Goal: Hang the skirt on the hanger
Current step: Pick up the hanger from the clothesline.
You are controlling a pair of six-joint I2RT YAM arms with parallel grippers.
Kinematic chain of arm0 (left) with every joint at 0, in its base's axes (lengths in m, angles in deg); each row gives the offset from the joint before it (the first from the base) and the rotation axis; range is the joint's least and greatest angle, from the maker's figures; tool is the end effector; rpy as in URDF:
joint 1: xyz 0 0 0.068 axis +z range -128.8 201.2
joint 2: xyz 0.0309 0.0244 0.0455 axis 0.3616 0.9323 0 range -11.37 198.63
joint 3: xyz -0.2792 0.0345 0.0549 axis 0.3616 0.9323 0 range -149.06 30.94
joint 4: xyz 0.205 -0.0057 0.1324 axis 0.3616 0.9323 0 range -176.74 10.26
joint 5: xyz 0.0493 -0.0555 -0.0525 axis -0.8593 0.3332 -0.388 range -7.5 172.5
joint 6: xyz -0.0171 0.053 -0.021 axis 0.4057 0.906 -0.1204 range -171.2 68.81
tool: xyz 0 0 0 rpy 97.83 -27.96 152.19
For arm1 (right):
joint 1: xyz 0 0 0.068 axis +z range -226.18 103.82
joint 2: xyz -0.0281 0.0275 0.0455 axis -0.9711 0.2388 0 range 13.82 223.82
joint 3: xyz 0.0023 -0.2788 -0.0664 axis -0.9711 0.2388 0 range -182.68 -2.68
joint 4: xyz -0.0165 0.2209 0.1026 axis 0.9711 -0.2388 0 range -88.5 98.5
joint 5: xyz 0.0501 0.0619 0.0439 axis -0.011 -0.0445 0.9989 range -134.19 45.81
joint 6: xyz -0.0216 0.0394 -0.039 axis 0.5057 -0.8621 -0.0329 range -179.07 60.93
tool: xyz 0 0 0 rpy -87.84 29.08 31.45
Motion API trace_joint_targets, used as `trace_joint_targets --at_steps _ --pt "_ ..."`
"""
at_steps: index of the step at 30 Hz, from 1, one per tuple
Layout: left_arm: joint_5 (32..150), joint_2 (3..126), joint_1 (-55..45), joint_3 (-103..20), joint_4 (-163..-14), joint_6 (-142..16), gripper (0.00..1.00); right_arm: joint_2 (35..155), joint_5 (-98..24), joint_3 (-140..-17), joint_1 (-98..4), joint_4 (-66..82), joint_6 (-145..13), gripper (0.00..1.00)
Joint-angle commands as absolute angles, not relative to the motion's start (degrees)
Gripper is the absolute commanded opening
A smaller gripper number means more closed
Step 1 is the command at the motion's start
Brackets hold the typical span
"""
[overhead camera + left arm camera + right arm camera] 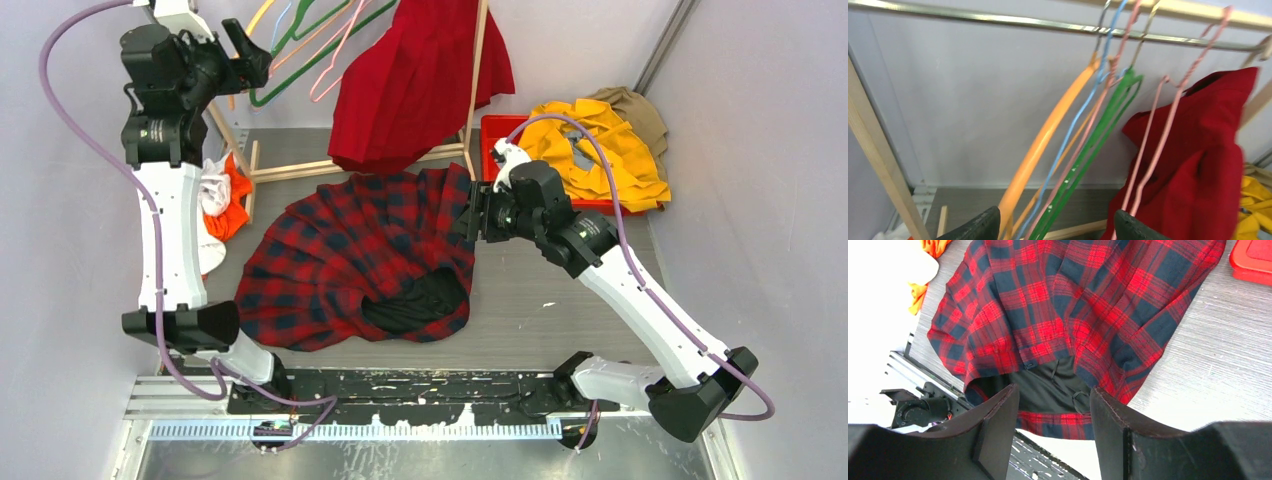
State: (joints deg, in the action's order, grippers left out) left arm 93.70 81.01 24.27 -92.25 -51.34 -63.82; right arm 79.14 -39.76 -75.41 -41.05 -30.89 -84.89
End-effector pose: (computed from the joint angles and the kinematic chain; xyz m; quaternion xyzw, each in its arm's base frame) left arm 0.3117 0.0082 0.5497 -0.0343 0.7335 -0.1277 0.6666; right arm 0.1783 0.1295 0.3928 -0.0896 0.8695 0.2748 0.4005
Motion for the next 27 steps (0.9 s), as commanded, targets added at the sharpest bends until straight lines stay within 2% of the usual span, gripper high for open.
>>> trace_joint_targets --at_steps 1,10,27 --pt "99.02 73.85 24.17 -89.35 -60.45 -64.35 0.80 79.23 -38.50 -75.55 -41.17 -27.60 -84.63 0.59" --pt "110.49 75.16 22.54 -88.75 -62.36 -67.29 0.76 79.32 -38.28 -75.43 -41.19 -27.32 -84.65 0.58" --pt "103.60 83.65 18.01 -93.19 -59.95 -61.21 0.74 79.31 -38.93 -74.76 -41.12 -27.89 -83.46 0.58"
